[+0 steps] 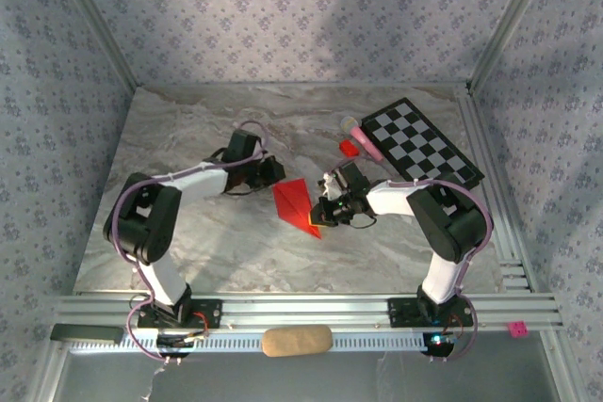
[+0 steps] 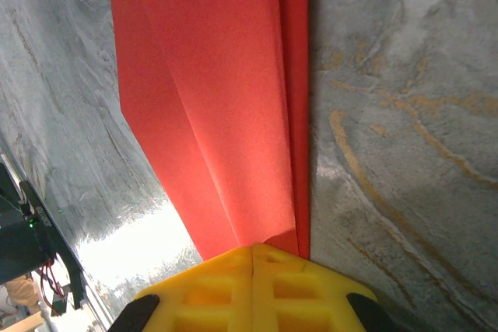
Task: Fold a paper plane with a square sheet of paper (pick it up from the middle)
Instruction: Fourth fold the wing at the center of the table.
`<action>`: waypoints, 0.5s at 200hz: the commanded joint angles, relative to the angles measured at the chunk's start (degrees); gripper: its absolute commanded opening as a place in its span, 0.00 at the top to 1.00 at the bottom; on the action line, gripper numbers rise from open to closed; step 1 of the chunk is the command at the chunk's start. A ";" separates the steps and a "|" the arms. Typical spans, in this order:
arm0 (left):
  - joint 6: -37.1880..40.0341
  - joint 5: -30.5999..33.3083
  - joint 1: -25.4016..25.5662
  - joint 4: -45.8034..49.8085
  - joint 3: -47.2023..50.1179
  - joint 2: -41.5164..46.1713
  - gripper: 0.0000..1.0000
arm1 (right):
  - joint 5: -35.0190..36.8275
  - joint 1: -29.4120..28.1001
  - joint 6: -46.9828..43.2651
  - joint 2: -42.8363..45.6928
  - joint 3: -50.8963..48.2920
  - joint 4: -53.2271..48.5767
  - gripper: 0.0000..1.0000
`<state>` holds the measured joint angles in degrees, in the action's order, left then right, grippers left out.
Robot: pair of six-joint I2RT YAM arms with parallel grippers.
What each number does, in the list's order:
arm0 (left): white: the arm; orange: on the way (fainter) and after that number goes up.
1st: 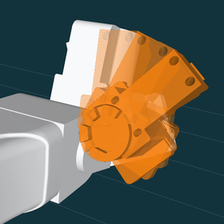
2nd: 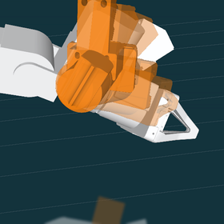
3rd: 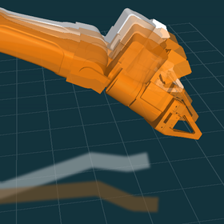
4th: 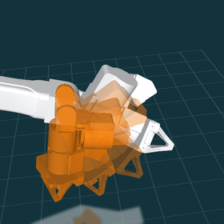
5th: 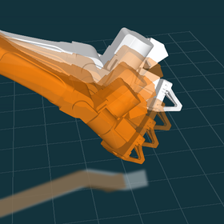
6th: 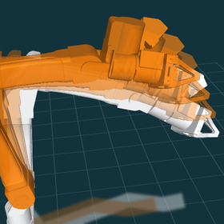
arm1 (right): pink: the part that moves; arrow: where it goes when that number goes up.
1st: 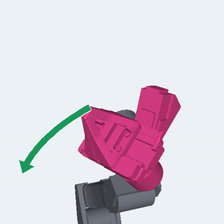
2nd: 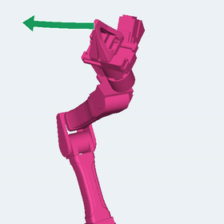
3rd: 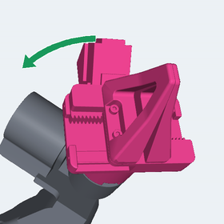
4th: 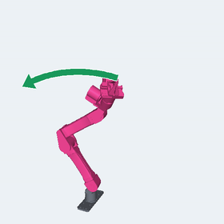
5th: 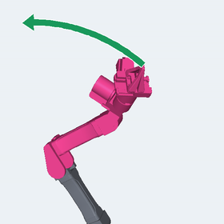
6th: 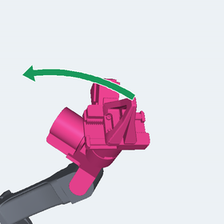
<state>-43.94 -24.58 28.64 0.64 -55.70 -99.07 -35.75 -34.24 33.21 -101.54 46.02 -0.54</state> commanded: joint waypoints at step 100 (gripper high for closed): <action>0.53 -1.02 0.36 -1.44 0.77 -11.87 0.91 | 4.38 -0.57 1.01 0.61 -0.43 -8.33 0.98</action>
<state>-43.97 -28.21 30.68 -1.21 -56.31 -108.55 -35.27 -34.28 33.56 -101.10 46.13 -1.43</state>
